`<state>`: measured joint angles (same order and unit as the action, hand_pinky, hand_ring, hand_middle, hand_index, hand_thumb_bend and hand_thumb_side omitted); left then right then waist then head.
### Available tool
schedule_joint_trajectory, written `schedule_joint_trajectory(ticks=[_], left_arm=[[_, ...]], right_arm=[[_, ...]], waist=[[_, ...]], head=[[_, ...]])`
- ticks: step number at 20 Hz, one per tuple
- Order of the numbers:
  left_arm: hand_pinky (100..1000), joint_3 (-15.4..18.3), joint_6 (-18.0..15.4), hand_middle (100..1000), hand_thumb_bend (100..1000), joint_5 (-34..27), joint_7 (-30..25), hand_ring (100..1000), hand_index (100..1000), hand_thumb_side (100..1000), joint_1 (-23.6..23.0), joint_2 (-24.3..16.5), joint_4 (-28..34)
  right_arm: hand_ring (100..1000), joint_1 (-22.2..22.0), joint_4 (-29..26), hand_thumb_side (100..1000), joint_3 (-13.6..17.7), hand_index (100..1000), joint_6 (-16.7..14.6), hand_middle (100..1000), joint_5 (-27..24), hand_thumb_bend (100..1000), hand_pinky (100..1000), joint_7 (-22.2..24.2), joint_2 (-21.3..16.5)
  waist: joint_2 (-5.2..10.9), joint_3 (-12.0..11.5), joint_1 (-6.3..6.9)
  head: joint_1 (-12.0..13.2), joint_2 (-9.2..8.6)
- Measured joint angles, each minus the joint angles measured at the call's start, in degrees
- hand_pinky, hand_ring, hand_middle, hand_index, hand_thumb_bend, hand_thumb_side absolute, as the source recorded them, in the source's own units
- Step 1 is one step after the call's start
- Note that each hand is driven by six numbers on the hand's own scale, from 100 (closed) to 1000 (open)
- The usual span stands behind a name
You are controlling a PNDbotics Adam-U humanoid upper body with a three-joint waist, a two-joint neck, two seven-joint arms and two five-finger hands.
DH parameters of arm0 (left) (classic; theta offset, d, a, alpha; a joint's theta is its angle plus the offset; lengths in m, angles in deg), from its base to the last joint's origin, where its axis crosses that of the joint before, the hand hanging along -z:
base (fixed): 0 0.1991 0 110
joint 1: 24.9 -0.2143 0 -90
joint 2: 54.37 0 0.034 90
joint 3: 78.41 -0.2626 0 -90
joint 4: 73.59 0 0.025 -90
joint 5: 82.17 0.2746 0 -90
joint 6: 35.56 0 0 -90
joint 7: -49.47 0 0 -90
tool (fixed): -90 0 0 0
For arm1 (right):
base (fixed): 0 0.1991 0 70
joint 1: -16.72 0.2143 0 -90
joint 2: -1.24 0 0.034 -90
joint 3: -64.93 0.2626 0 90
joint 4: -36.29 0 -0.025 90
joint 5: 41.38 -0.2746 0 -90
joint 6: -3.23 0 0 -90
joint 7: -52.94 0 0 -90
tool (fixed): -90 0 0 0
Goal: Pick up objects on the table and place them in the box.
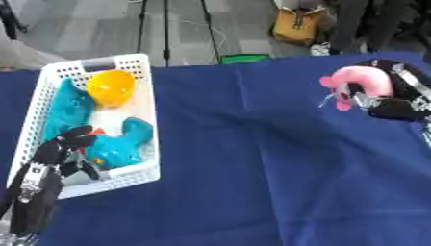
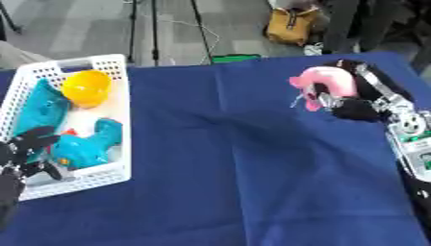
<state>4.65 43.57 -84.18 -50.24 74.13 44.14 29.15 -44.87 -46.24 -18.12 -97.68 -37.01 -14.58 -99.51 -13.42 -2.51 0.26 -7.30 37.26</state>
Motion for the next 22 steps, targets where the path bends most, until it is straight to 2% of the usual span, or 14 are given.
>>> schedule_joint_trajectory(ticks=[6,7,12,17,20,22], left_arm=[[451,-0.49,0.09,839,301,-0.06,-0.26,862,738,1000,-0.08,0.00,-0.02],[451,-0.61,0.08,838,280,-0.08,-0.35,862,738,1000,-0.09,0.01,-0.02],[451,-1.09,0.10,838,279,-0.49,-0.81,862,738,1000,-0.09,0.03,-0.04],[451,-1.73,0.10,838,277,-0.74,-1.45,862,738,1000,-0.08,0.04,-0.05],[451,-2.07,0.11,838,274,-1.00,-1.73,862,738,1000,0.03,0.05,-0.05],[452,-2.43,0.07,838,272,-1.11,-2.08,861,738,1000,0.43,0.13,-0.05]], right_arm=[[240,9.40,0.06,100,-4.30,587,-0.47,481,-0.94,100,100,0.96,1.98],[241,10.63,0.35,100,-4.89,590,-0.61,482,-1.07,100,100,0.56,2.35],[253,18.39,5.51,100,-8.07,596,-2.22,489,-1.16,100,100,-2.77,4.85],[287,24.83,14.50,100,-10.65,615,-6.67,510,1.37,100,100,-5.47,7.90],[310,26.49,19.16,100,-11.61,633,-9.92,525,5.07,100,100,-6.03,9.79],[327,27.43,21.86,100,-12.17,646,-12.22,541,8.87,100,100,-5.72,11.70]], waist=[[0.70,-1.41,-0.06],[0.77,-1.65,-0.09],[1.37,-3.89,-0.36],[1.49,-6.00,-0.41],[1.49,-6.75,-0.36],[1.47,-8.20,-0.25]], head=[[-0.88,0.00],[-0.98,-0.01],[-2.18,-0.37],[-3.48,-0.85],[-4.11,-1.07],[-4.90,-1.51]])
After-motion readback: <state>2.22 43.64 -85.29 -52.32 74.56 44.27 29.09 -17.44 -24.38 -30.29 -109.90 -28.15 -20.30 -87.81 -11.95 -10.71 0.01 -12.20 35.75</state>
